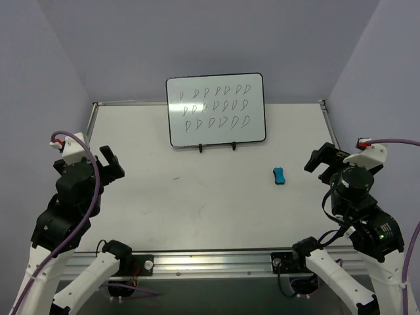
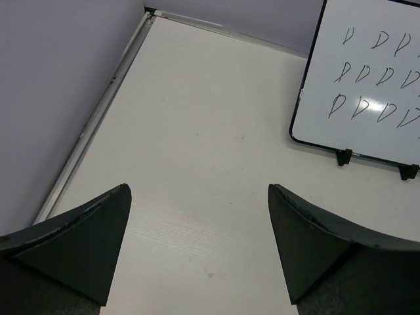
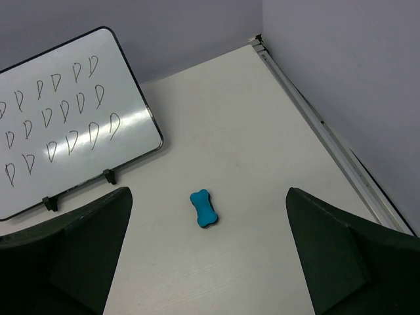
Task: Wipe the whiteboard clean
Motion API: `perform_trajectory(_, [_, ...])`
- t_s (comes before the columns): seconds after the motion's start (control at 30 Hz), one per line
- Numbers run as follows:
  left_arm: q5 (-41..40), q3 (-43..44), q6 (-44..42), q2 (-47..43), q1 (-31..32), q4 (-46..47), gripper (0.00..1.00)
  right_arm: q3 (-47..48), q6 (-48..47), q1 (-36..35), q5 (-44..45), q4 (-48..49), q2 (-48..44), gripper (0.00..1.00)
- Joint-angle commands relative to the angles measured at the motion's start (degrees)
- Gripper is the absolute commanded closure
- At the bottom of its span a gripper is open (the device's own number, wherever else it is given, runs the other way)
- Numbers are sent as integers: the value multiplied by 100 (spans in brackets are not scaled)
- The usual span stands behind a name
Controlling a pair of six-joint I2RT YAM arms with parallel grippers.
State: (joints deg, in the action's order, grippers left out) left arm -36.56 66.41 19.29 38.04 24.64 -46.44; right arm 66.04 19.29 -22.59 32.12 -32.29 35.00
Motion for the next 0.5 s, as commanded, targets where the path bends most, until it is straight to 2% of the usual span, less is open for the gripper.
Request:
perform_trajectory(0.0, [61,135,-31,63,-21,205,6,-56,-39,-26,49,267,-55,0])
perform_trajectory(0.13, [96,293,57,194,-21,170,6,-153,-13,-26,-179,372,-73,0])
perform_trajectory(0.23, [149,556,434,475,-21,21,6,-337,40,-35,-469,495,-29,0])
perform_trajectory(0.27, [192,679,792,589,-21,-40,6,-381,57,-26,-557,531,15,0])
perform_trajectory(0.37, [911,733,1557,1352,-4,-7,6,-565,136,-35,-943,663,85,0])
perform_trajectory(0.43, [1455,706,1814,2301,311,360,6,-714,163,-26,-1181,838,103,0])
perform_trajectory(0.47, [1458,715,2024,2678,530,546,6,-759,163,-26,-1251,900,129,0])
